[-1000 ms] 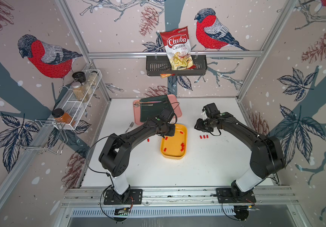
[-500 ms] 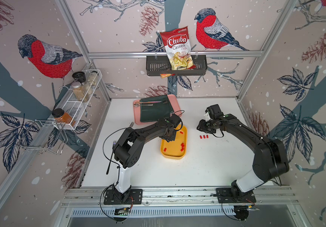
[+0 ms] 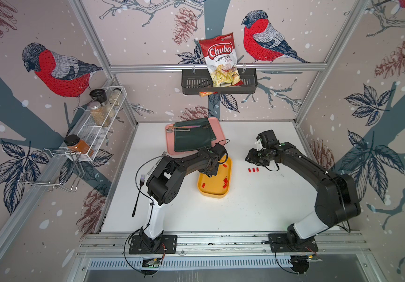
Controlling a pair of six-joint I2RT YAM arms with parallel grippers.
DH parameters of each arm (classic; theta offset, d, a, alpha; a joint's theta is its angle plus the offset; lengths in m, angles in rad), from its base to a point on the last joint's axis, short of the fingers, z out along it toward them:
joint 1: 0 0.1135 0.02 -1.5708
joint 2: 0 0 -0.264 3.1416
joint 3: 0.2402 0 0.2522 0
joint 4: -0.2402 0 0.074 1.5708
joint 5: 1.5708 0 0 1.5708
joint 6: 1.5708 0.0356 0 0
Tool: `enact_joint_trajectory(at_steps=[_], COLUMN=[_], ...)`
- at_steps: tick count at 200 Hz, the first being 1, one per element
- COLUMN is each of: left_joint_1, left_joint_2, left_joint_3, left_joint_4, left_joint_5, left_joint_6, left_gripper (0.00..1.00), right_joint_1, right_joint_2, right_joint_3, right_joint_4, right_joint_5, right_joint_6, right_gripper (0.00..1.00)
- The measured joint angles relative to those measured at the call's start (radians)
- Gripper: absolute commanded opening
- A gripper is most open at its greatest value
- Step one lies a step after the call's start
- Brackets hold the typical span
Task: Take the screw protection sleeves out of the storage box
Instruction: Pick up the screw protection sleeve from the storage box.
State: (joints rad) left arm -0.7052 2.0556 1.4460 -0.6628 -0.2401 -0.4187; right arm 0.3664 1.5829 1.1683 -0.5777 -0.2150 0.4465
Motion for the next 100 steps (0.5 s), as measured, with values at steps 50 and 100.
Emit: enact_joint_trajectory(at_steps=[50,100], left_joint_1=[-0.001,0.011], left_joint_2=[-0.007,-0.165], left_joint_3=[0.003,0.031], left_joint_4=[-0.001,-0.006], left_joint_5=[0.012,0.098], left_joint_6=[0.000,-0.032], left_gripper=[0.01,0.01], right_joint_1=[0.000,0.013], right_joint_2=[-0.002,-0.002], right_joint_3=[0.000,0.010], right_joint_4=[0.000,0.000], right_joint_5=[0.000,0.000], right_joint_6=[-0.002,-0.002], right_gripper=[0.49,0.49])
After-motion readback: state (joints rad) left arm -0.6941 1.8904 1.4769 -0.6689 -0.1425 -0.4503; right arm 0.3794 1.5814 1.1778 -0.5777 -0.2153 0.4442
